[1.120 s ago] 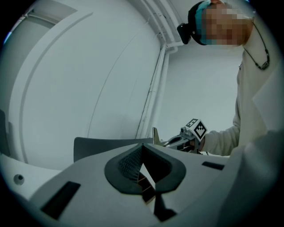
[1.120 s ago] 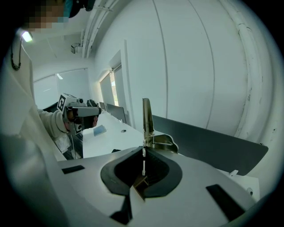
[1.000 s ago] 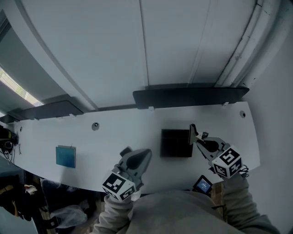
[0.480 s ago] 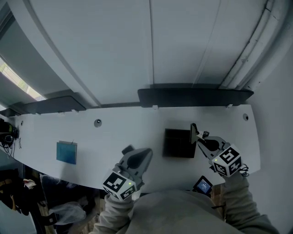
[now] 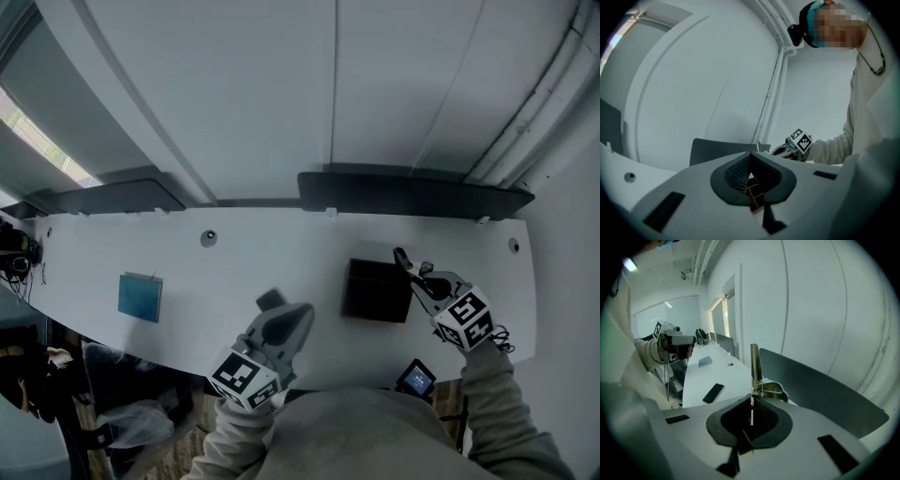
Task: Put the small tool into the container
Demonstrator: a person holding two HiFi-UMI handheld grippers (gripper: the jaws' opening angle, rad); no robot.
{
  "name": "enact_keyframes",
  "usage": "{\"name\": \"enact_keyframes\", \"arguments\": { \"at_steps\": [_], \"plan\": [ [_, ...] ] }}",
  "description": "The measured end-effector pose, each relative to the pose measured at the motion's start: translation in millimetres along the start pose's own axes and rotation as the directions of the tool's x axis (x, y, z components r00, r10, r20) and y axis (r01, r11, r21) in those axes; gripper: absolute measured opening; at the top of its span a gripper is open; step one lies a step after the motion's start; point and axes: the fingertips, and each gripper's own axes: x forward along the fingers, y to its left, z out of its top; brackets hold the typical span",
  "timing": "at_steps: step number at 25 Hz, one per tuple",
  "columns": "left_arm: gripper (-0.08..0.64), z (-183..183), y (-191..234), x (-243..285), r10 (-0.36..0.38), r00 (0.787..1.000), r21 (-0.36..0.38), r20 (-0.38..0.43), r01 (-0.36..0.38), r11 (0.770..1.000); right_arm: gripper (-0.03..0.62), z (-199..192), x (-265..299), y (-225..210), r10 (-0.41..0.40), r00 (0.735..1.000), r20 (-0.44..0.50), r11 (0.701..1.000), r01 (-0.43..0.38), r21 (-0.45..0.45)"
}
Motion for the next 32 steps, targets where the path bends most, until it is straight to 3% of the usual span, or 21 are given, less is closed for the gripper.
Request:
{"name": "enact_keyframes", "arguments": {
  "at_steps": [5, 13, 25, 32],
  "plan": [
    [0.002, -9.0, 7.6, -8.7, 0.029, 1.0, -0.011, -0.002, -0.029, 1.0, 0.023, -7.2, 23.5, -7.4, 0.021, 0.999, -0.045, 0.999, -0.022, -0.029],
    [0.003, -17.6, 21.9, -29.7, 0.092, 0.996, -0.06, -0.004, -0.092, 0.994, 0.023, -20.3, 54.0, -9.5, 0.026, 0.99, -0.14, 0.988, -0.048, -0.149],
    [0.002, -32.8, 29.2, -47.8, 0.147, 0.989, -0.093, -0.011, -0.148, 0.985, 0.021, -52.1, 95.5, -8.6, 0.027, 0.958, -0.287, 0.956, -0.109, -0.273],
    [0.002, -34.3, 39.5, -61.7, 0.203, 0.979, -0.109, -0.002, -0.202, 0.973, 0.023, -64.1, 107.4, -7.8, 0.042, 0.938, -0.345, 0.95, -0.144, -0.276]
  ]
}}
